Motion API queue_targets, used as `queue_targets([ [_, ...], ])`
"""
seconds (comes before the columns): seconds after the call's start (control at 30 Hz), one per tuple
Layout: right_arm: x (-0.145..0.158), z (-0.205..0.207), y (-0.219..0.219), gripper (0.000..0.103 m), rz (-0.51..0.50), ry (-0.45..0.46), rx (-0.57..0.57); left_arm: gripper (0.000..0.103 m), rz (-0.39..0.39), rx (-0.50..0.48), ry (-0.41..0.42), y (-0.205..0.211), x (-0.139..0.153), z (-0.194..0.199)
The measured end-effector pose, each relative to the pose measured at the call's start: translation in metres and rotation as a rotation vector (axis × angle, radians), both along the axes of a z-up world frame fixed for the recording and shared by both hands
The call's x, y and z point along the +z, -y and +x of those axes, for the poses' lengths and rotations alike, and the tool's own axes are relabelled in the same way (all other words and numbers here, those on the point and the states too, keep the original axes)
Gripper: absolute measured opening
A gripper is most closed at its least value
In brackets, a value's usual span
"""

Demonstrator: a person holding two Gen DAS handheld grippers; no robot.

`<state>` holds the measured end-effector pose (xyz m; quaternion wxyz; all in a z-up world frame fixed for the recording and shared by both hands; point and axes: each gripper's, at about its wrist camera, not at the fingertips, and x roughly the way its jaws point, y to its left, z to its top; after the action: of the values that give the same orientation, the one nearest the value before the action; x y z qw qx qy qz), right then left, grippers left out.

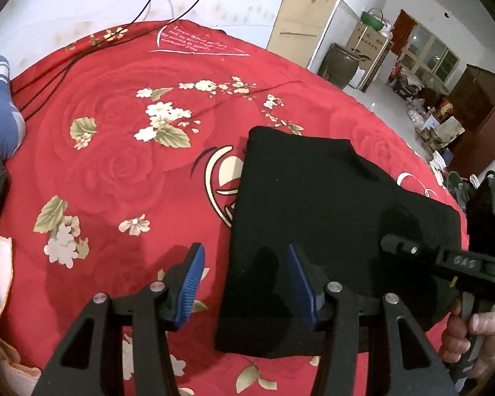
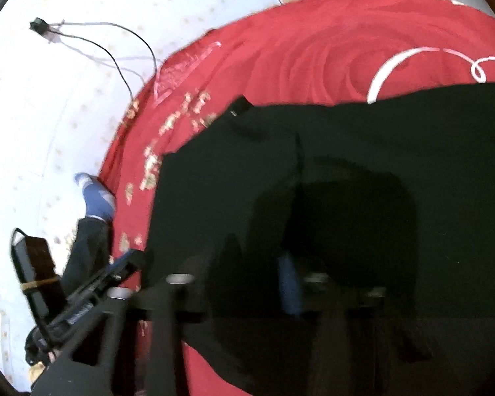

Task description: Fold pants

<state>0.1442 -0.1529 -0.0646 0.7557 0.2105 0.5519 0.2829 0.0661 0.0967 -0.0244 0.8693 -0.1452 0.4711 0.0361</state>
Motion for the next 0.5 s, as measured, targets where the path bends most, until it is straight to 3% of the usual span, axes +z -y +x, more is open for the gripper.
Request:
queue_targets([
  [0.03, -0.004, 0.000, -0.001, 0.002, -0.004, -0.017, 0.003, 0.054, 0.001, -0.001, 0.001, 0.000, 0.000, 0.000],
  [0.1, 0.000, -0.001, 0.001, 0.002, 0.006, -0.009, 0.002, 0.054, 0.005, -0.007, 0.013, 0.001, 0.003, -0.002],
  [0.2, 0.022, -0.009, 0.006, 0.002, 0.020, 0.080, -0.006, 0.054, 0.010, -0.025, 0.028, 0.003, 0.007, -0.004],
  [0.37, 0.002, -0.006, 0.024, 0.002, -0.053, 0.004, -0.102, 0.054, 0.008, -0.039, 0.027, 0.005, 0.008, -0.004],
  [0.5, 0.002, -0.008, 0.018, 0.003, -0.070, -0.007, -0.076, 0.054, 0.009, -0.039, 0.026, 0.005, 0.009, -0.003],
])
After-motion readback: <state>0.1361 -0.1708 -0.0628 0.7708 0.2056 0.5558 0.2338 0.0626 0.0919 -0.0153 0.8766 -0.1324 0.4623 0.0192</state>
